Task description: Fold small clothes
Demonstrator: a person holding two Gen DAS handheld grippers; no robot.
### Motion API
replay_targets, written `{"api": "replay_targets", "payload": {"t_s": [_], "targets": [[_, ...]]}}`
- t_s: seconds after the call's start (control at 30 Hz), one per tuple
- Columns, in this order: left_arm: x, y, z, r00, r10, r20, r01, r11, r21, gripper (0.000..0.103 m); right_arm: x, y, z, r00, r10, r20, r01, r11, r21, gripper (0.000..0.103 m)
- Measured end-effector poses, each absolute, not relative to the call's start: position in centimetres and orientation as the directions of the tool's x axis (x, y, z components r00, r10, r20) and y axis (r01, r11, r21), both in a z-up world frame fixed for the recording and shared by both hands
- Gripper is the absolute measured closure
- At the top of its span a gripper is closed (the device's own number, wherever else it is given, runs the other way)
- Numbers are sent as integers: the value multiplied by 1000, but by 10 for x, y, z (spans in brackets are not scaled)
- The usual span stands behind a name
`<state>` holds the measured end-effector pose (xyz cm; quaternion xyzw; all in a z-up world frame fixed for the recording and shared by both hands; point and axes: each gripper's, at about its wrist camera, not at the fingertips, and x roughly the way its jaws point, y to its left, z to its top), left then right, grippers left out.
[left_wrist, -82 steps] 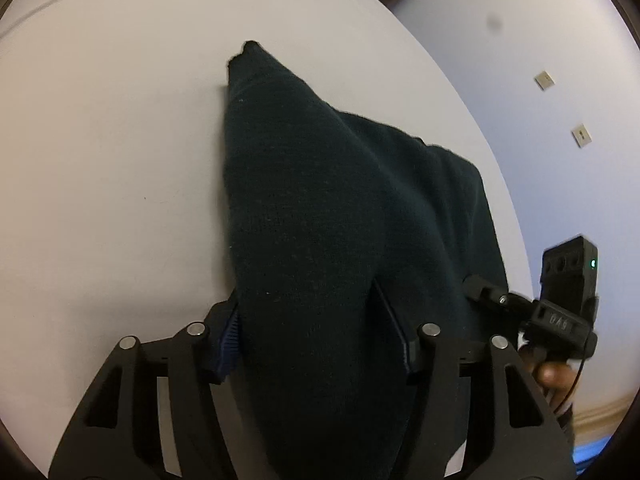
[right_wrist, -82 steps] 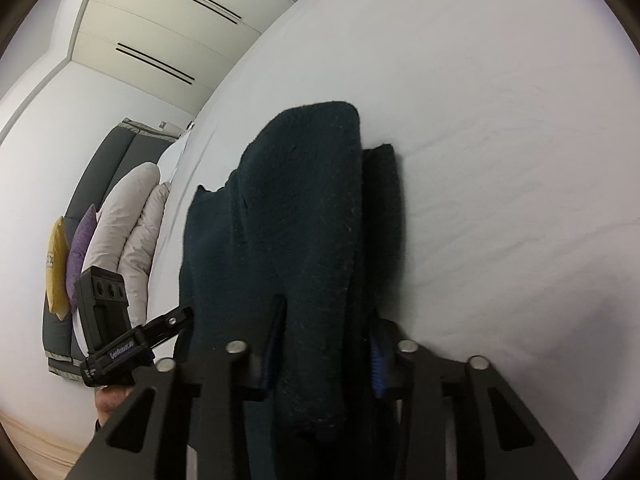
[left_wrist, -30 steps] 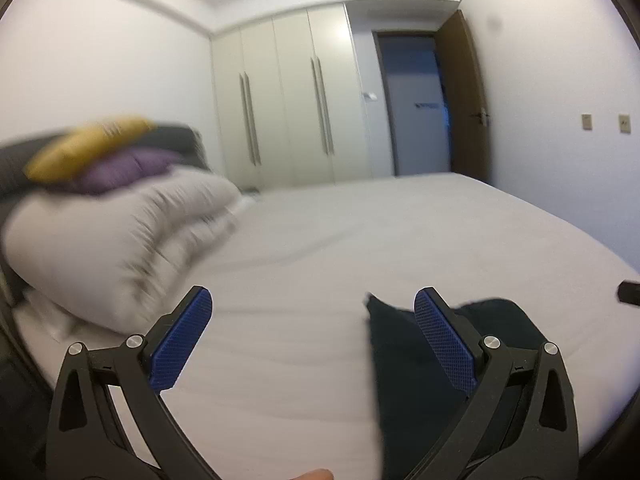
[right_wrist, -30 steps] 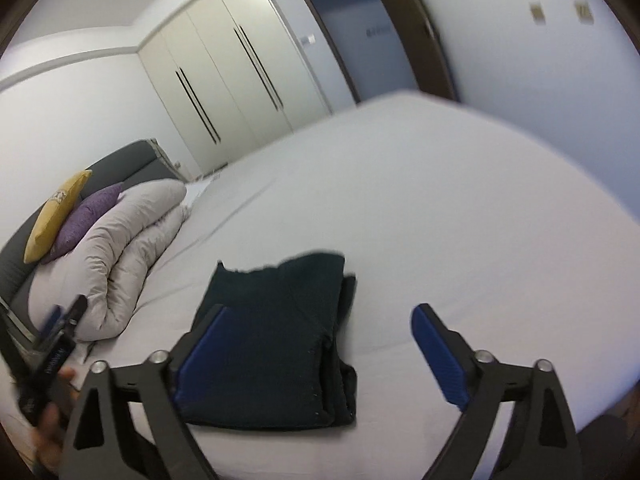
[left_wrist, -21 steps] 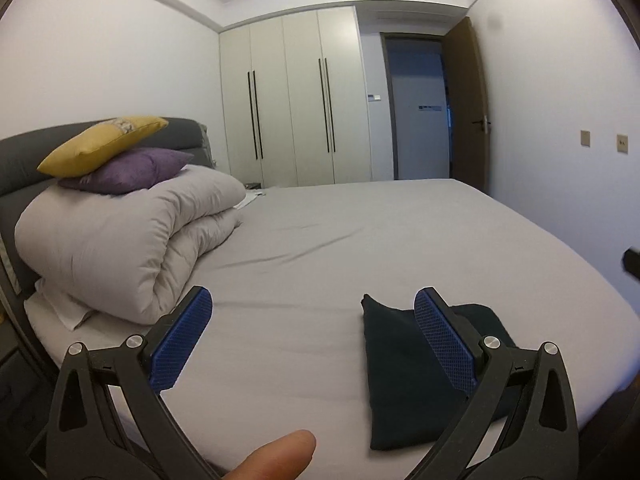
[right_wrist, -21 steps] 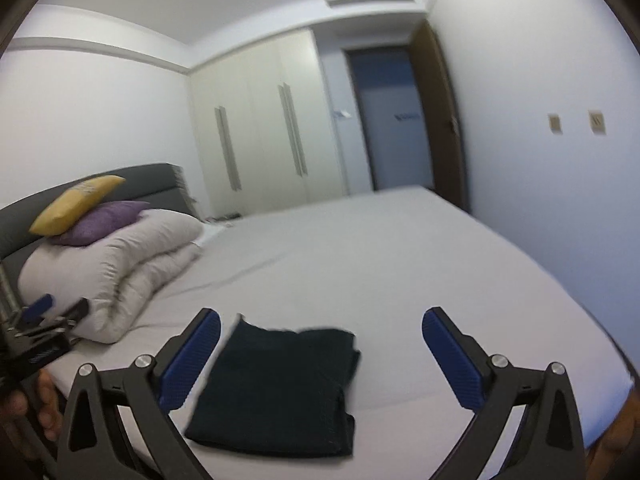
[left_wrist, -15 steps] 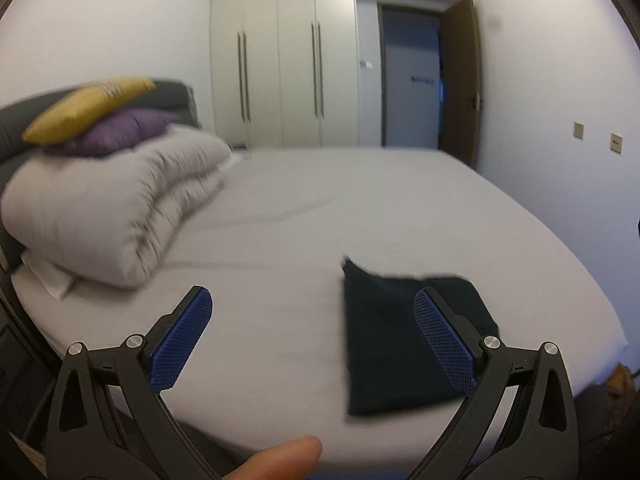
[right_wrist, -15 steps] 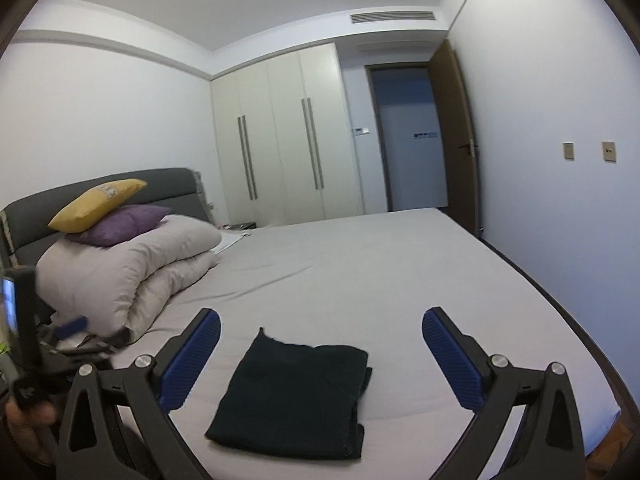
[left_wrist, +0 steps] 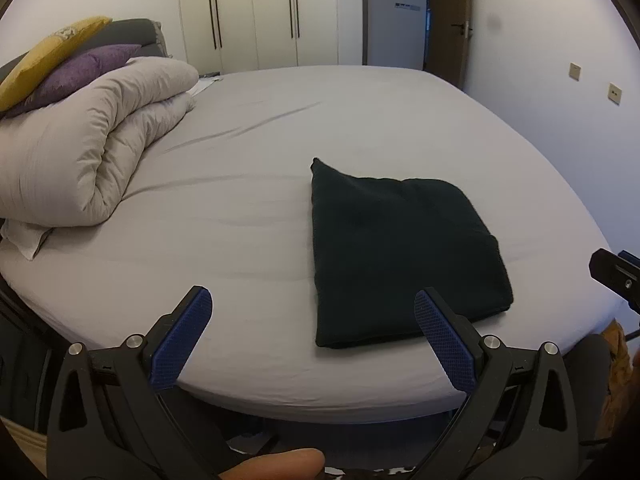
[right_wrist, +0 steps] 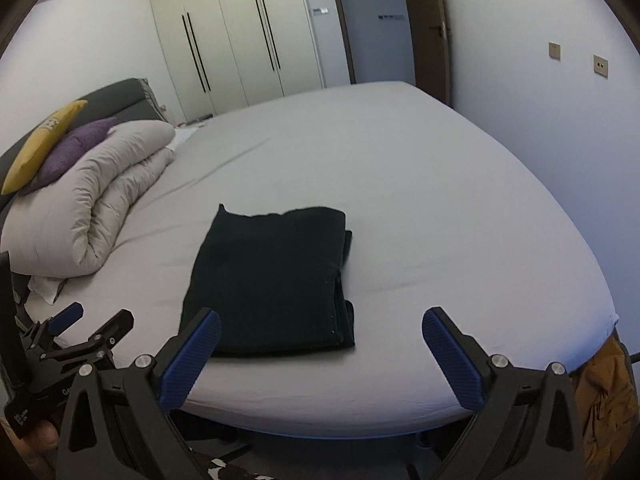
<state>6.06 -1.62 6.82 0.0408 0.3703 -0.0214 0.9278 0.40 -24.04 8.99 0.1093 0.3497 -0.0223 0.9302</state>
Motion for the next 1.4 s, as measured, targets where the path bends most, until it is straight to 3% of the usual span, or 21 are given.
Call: {"api": "replay_targets", "payload": {"t_s": [0.7,1.4], "targets": [[93,-9,37,661,-10,-750,54,998,34,0,12,-218,63,702,60,-709,85,982,168,0],[97,-3,32,653,-13,-757,49,998,25,0,16,-215,56,681,65,-729,75,984,158,0]]}}
